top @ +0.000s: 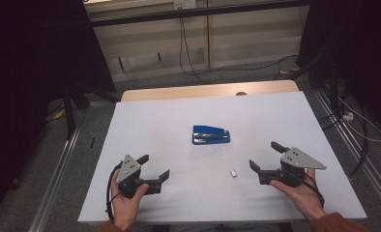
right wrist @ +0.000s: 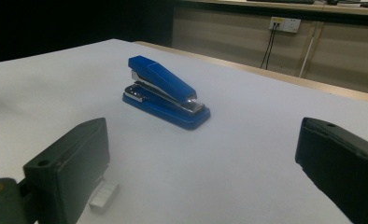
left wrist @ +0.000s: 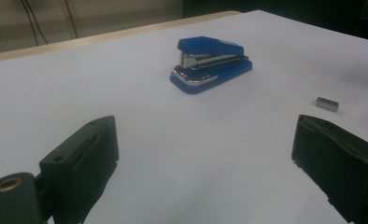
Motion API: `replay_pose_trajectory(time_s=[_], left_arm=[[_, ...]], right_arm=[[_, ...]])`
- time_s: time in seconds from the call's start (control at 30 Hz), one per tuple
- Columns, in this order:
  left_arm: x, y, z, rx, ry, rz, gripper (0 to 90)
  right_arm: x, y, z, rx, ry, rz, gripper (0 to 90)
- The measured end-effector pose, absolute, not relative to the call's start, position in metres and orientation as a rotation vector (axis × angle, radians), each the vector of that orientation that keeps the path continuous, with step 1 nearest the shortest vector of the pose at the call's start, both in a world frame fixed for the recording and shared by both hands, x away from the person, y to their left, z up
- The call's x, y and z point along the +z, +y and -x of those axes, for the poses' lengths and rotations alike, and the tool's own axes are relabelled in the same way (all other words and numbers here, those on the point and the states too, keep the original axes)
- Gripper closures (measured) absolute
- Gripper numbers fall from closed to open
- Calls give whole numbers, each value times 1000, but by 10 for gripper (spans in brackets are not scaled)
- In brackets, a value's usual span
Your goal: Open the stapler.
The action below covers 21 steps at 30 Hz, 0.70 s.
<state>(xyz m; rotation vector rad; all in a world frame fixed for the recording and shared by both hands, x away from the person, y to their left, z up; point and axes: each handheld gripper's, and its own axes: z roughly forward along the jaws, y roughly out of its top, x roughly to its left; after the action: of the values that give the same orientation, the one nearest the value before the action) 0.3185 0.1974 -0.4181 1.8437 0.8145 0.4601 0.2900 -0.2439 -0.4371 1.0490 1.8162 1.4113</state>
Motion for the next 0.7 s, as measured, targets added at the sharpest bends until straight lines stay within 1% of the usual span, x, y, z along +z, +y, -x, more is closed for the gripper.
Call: replay_pose_trajectory(time_s=[0.17, 0.23, 0.4, 0.47, 0.53, 0.6, 0.7], left_arm=[[-418, 195, -321, 461, 812, -1829, 73], [-420, 192, -323, 476, 804, -1848, 66], [-422, 183, -325, 421, 787, -1861, 52], [-420, 180, -325, 398, 794, -1841, 50], [-418, 175, -326, 429, 789, -1837, 38], [-419, 174, -326, 432, 792, -1839, 32], [-420, 170, -331, 403, 788, -1860, 30]], right_arm=[[-438, -237, -294, 1406, 1826, -1040, 34], [-437, -232, -297, 1416, 1832, -1037, 40], [-439, -227, -302, 1435, 1857, -1050, 47], [-440, -226, -304, 1450, 1863, -1070, 55], [-440, -225, -305, 1450, 1864, -1064, 56], [-440, -225, -306, 1453, 1863, -1064, 57], [-440, -222, -311, 1460, 1861, -1072, 67]])
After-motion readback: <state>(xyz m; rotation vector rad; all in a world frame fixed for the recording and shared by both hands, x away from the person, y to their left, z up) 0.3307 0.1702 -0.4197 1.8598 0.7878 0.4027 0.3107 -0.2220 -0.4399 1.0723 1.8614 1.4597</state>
